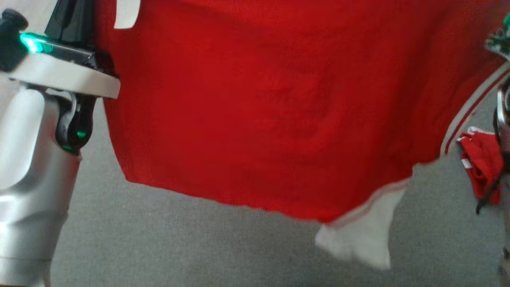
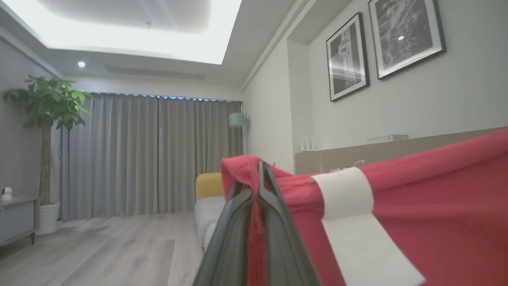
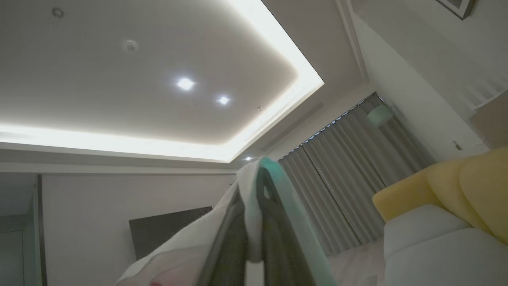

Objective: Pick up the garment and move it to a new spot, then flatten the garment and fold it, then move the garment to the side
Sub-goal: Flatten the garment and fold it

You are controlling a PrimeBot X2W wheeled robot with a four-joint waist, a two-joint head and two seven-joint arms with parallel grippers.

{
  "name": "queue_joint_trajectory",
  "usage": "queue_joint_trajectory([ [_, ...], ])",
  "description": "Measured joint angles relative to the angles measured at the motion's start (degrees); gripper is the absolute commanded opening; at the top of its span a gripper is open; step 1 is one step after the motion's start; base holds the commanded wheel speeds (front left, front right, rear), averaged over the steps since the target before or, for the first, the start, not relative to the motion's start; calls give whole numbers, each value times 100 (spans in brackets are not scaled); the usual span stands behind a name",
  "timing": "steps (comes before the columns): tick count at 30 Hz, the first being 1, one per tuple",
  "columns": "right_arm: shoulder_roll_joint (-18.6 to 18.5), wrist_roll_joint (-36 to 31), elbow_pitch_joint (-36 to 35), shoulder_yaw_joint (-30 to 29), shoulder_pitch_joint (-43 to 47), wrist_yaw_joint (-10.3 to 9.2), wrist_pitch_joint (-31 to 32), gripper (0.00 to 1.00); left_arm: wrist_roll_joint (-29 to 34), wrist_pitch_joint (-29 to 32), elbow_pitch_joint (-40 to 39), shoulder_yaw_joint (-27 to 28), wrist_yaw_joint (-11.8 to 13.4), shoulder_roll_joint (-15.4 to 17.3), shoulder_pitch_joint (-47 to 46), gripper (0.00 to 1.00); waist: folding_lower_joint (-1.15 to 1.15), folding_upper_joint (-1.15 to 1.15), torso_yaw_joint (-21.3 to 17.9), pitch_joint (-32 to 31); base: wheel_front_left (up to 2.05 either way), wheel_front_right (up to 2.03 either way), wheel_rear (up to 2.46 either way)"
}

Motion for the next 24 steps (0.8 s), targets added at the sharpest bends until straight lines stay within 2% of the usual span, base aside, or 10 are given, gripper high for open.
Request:
queue_joint_trajectory([
  [4,180,-380,714,-56,-416,0,231,0,-102,104,302,0,57,-81,-125,0,0,0,18,314,0,0,0],
  [7,330,-800,1314,-67,-888,0,207,0,-30,-107,730,7,121,-193,-394,0,2,0,42,639,0,0,0],
  [13,502,-1644,2313,-71,-2536,0,-514,0,291,-726,1546,197,252,-386,-1627,0,3,0,62,1321,0,0,0],
  [16,494,-1762,2617,-78,-3154,0,-816,0,388,-829,1697,385,246,-520,-2142,0,3,0,57,1574,0,0,0],
  [20,486,-1606,2830,-16,-3117,0,-947,0,533,-831,1627,786,170,-660,-2085,0,2,0,-24,1734,0,0,0],
  [24,400,-1196,2731,297,-2307,0,-948,0,524,-829,1683,1167,90,-940,-1240,0,1,0,-168,1776,0,0,0],
])
